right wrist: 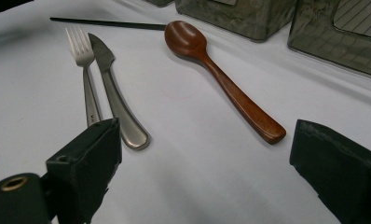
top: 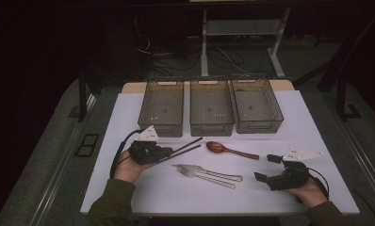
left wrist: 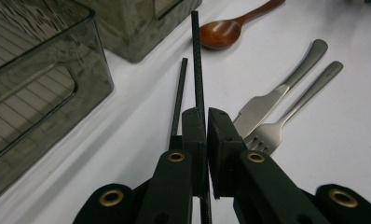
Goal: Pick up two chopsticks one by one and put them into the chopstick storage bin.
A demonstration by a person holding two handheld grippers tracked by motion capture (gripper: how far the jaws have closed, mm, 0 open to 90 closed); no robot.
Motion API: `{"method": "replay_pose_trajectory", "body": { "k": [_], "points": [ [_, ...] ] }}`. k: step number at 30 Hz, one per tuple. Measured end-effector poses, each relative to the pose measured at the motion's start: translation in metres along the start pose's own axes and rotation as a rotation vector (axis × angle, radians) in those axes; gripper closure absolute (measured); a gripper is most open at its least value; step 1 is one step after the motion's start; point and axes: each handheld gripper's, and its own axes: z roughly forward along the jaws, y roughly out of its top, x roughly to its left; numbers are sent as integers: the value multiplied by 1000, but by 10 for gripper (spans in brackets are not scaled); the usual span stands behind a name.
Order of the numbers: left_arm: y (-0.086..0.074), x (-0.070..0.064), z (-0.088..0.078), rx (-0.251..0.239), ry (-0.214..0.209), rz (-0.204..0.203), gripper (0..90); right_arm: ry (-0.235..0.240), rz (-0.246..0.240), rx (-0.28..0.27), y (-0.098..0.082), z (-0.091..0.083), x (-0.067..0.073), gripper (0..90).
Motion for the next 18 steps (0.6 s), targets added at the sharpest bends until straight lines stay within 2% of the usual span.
{"method": "replay_pose_trajectory", "body": {
  "k": [9,18],
  "points": [
    [12,1,-5,-30,-4,-14,855,1,-3,-5,0,0,0,83],
    [23,8,-6,-42,18,-32,855,0,-3,-6,0,-1,-2,84]
  ]
}}
